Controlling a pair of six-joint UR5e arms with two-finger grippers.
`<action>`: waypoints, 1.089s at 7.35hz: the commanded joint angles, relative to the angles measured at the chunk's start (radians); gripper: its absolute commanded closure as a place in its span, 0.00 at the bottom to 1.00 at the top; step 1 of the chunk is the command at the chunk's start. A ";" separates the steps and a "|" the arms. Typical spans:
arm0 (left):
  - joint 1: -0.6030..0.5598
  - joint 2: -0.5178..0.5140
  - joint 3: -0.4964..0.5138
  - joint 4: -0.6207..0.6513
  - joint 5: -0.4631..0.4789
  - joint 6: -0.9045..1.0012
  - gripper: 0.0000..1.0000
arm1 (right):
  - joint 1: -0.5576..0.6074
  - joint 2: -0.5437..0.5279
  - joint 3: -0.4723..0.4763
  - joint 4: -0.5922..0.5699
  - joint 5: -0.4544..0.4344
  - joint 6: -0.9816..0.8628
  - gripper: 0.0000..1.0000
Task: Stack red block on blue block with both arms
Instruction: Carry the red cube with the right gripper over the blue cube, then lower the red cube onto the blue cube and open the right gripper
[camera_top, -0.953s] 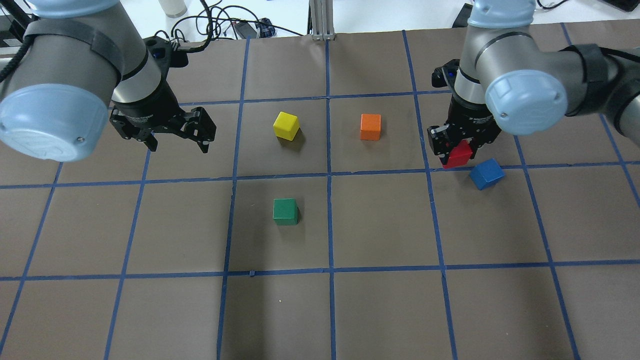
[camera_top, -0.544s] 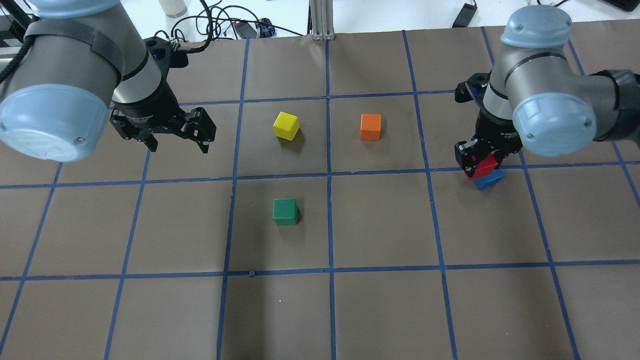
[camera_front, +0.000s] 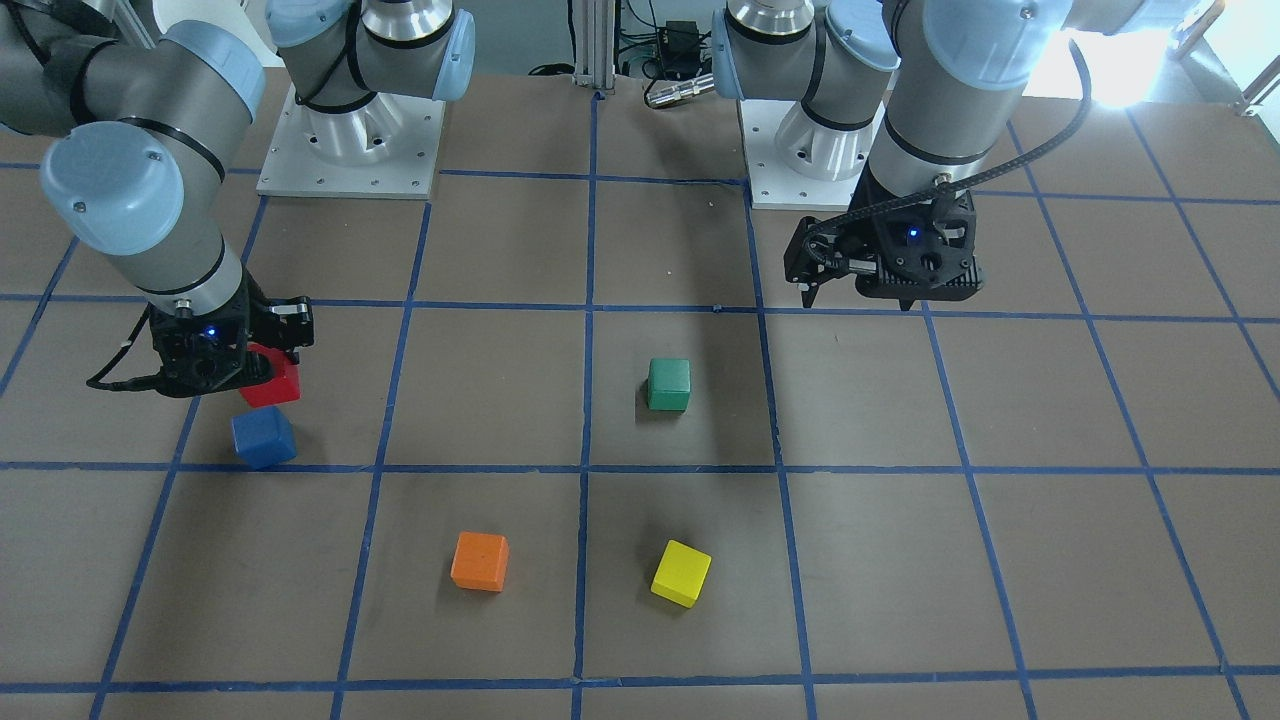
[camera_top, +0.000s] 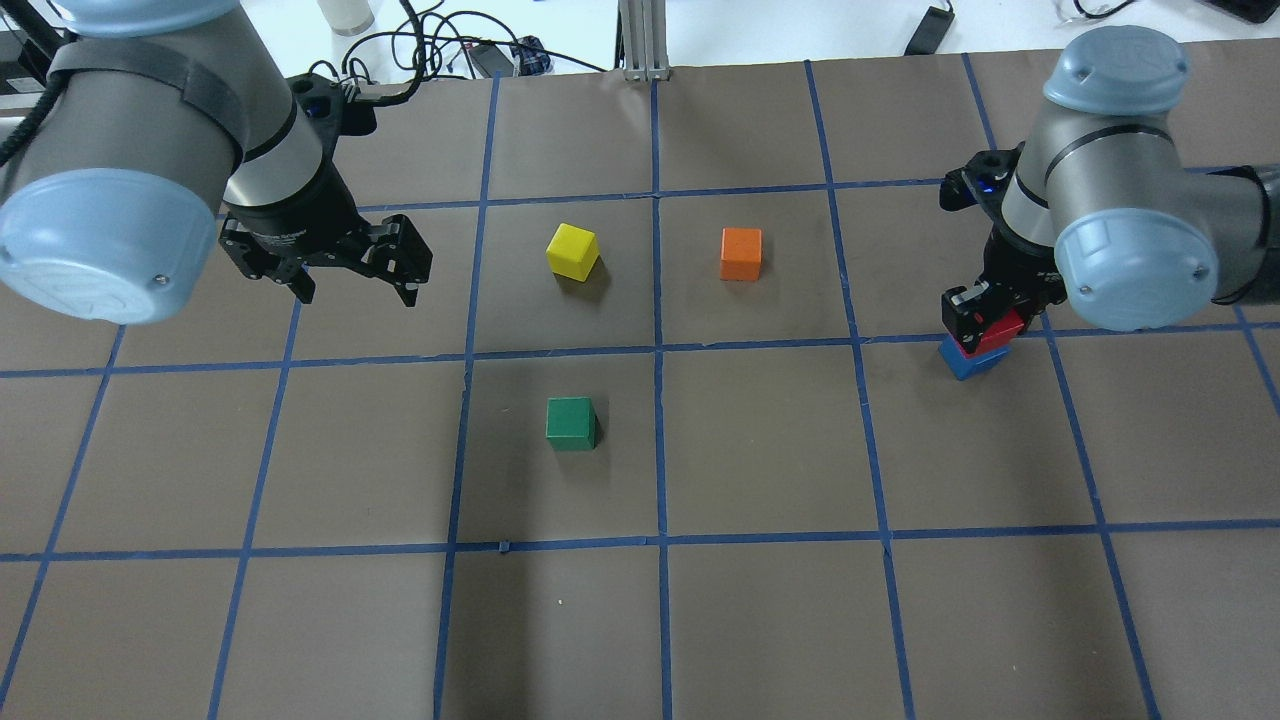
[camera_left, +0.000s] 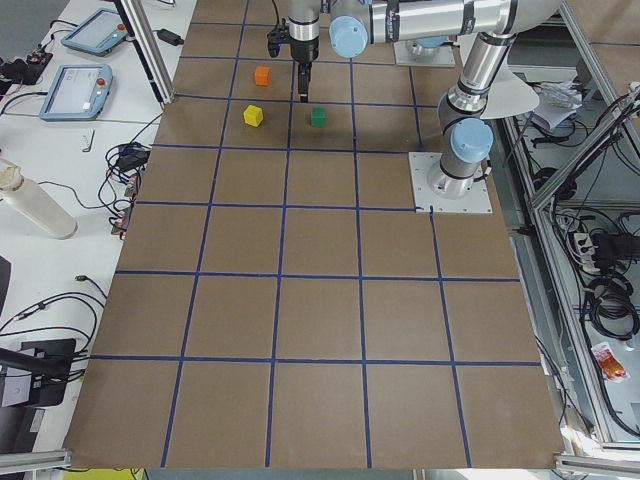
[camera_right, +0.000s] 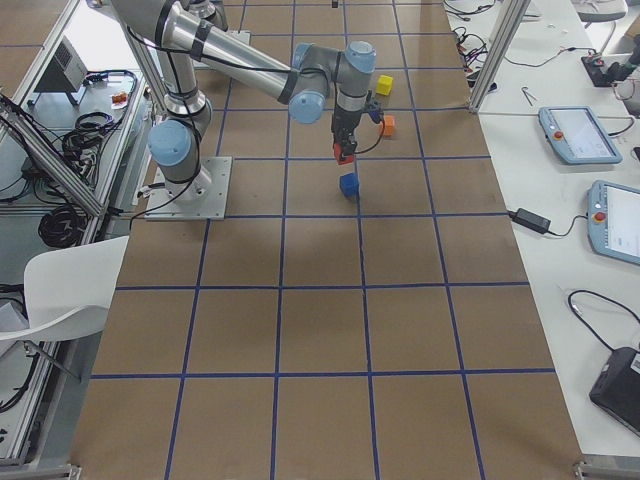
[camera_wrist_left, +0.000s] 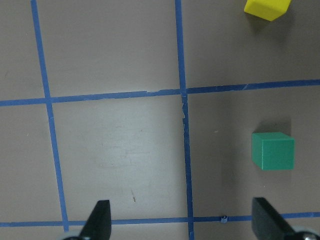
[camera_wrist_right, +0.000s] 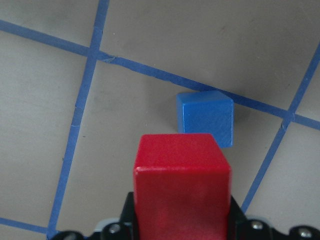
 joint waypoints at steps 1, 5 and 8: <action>0.000 0.000 -0.002 0.000 0.000 0.001 0.00 | -0.025 0.018 -0.004 -0.008 -0.004 -0.074 1.00; 0.000 0.002 0.000 0.000 0.000 0.001 0.00 | -0.066 0.071 0.006 -0.090 0.001 -0.152 1.00; 0.000 0.000 0.000 0.000 0.000 0.002 0.00 | -0.066 0.073 0.025 -0.090 0.013 -0.086 0.99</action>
